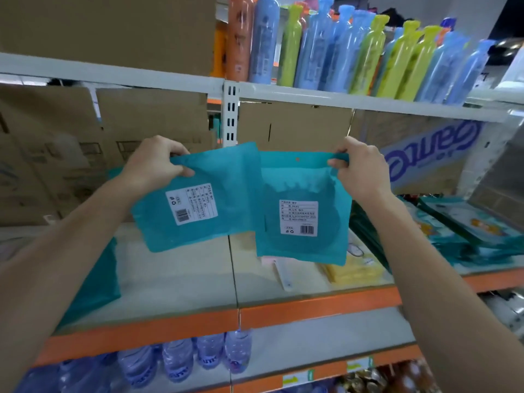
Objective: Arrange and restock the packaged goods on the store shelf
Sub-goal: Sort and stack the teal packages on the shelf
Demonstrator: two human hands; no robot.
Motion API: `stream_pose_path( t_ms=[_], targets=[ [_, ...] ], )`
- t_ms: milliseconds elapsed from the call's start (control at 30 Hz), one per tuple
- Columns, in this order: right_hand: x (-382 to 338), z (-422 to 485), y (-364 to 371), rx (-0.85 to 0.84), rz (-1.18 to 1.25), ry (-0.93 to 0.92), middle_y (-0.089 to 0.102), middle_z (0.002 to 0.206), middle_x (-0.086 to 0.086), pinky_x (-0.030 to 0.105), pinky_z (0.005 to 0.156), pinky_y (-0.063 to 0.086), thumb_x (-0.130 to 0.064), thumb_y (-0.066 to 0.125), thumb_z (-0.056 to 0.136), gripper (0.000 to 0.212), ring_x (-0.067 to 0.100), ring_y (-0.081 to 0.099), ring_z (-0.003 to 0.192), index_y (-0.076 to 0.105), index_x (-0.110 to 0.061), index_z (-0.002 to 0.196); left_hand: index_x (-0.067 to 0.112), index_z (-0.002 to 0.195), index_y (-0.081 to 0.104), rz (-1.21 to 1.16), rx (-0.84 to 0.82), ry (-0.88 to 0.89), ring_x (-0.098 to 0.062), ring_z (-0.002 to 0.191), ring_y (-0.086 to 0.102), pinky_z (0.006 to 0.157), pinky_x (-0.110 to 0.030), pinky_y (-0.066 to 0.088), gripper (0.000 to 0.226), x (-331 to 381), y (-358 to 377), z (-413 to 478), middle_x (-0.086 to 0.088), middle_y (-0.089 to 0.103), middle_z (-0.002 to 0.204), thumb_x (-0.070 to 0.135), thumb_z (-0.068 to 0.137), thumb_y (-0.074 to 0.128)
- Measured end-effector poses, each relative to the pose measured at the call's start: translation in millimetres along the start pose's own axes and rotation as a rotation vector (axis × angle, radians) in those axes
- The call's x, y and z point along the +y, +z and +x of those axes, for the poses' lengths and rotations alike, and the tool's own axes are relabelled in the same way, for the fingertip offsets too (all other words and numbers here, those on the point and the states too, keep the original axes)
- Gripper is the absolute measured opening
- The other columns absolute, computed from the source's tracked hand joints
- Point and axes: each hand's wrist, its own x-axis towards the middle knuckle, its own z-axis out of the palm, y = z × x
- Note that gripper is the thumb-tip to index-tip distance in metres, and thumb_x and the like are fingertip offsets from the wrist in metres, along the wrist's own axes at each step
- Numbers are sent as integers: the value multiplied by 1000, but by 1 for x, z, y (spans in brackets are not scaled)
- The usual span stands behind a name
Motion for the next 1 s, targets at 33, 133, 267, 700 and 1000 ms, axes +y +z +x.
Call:
stream_pose_path(
  t_ms=[33,133,267,700,1000],
  targets=[
    [7,4,0,14,10,6,65,100,16,37,68,42,-18,58,90,16,37,58,93,59,-7,102,16,84,67,-15,-4,9,-22,81,58,72,-34,43,16,5,4,7,-5,64,85,11,73,76],
    [27,17,1,44,9,41,66,99,16,37,68,42,-18,59,89,14,37,58,92,59,-8,100,15,86,68,-57,-6,42,-20,82,56,71,-31,40,19,21,16,30,-4,63,85,9,72,77],
    [47,36,4,76,-44,69,65,100,15,32,66,31,-19,57,90,14,36,57,94,59,-10,101,17,84,66,-89,-20,65,-19,82,55,70,-31,41,19,36,40,57,-2,62,85,11,71,78],
    [153,89,-5,115,79,88,66,100,11,31,66,34,-17,59,89,13,33,56,95,59,-11,100,12,86,68,-116,21,89,-20,76,55,63,-28,39,18,115,92,109,-8,63,81,7,72,76],
    [275,111,-49,133,189,53,66,104,10,30,68,35,-17,60,88,16,30,57,99,60,-10,102,11,90,71,-144,153,46,-21,66,54,59,-25,41,23,219,171,102,-10,64,76,8,68,79]
  ],
)
